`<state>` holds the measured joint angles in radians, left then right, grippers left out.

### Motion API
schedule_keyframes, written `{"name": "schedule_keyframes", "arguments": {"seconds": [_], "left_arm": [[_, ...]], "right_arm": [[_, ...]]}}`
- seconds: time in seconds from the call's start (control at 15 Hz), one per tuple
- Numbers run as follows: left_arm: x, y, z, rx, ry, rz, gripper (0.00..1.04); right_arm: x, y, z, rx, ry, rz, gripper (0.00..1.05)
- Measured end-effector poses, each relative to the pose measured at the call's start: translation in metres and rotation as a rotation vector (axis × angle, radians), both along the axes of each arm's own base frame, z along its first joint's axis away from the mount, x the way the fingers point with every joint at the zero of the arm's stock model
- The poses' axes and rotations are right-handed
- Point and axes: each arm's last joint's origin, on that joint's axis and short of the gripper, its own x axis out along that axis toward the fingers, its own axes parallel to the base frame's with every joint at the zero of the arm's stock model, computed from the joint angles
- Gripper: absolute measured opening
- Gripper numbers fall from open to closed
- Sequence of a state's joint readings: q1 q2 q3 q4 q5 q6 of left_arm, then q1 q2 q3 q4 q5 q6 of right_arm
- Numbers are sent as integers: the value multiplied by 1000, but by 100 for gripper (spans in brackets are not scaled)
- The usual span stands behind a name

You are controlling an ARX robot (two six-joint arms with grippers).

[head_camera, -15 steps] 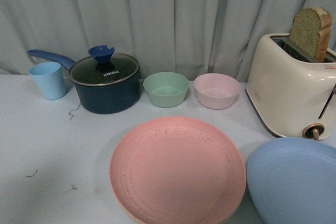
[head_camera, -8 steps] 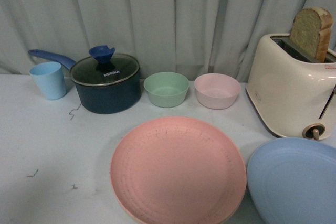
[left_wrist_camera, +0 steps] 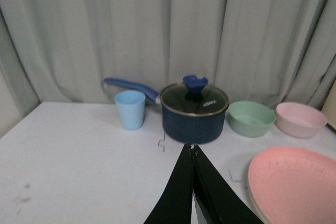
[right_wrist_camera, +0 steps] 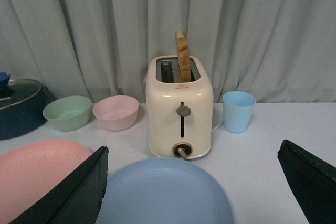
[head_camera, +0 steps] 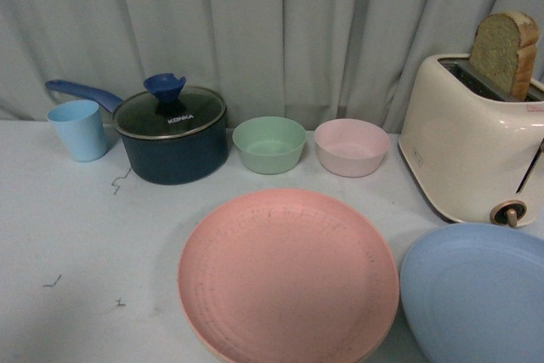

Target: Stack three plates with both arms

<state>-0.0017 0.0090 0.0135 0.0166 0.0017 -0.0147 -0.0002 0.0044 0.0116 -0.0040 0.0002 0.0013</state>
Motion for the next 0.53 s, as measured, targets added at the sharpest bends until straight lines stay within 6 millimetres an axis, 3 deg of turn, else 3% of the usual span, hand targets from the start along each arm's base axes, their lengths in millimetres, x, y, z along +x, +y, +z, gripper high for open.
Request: {"name": "schedule_keyframes", "arguments": {"seconds": [0.33,0.4,0.53], "left_arm": [[0,0,-3,0,21,2,2],[0,0,-3,0,22,2,8],[0,0,-3,0,22,2,36]], "right_arm": [[0,0,0,0,-1,0,98],[0,0,0,0,0,0,98],[0,0,0,0,-1,0,98]]}}
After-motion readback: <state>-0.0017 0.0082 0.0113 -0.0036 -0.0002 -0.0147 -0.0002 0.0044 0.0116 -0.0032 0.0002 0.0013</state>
